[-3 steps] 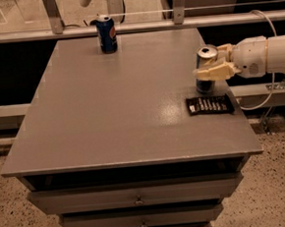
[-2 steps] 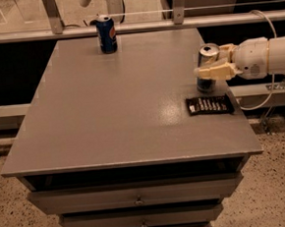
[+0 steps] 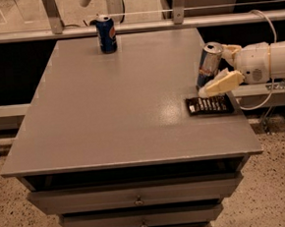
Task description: Move redbull can near rxbar chocolate
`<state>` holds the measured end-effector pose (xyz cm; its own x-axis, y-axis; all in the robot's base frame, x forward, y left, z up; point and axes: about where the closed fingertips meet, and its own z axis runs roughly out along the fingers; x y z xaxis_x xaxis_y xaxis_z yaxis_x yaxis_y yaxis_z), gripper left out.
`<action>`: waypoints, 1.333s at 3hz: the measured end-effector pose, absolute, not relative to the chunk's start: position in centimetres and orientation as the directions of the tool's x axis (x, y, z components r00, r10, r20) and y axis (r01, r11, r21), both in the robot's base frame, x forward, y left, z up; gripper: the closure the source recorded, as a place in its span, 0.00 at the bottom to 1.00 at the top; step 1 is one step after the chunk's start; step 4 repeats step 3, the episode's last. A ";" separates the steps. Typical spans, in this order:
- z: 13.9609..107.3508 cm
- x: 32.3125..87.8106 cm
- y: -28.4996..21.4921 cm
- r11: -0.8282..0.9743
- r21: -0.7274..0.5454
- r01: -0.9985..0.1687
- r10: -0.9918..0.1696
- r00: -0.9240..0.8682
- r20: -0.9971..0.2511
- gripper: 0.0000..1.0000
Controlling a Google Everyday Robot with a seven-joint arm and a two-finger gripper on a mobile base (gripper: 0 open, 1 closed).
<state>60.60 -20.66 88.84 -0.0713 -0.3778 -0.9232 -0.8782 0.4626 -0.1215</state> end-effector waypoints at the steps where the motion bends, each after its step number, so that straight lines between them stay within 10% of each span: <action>1: 89.3 58.0 -22.5 0.483 -0.132 -0.866 -0.400 -0.084 -0.912 0.00; 4: 92.0 52.3 -27.4 0.548 -0.181 -0.817 -0.447 -0.104 -0.888 0.00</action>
Offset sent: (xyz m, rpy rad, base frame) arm -0.1621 -0.1419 0.0767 -0.1800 -0.0531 -0.2436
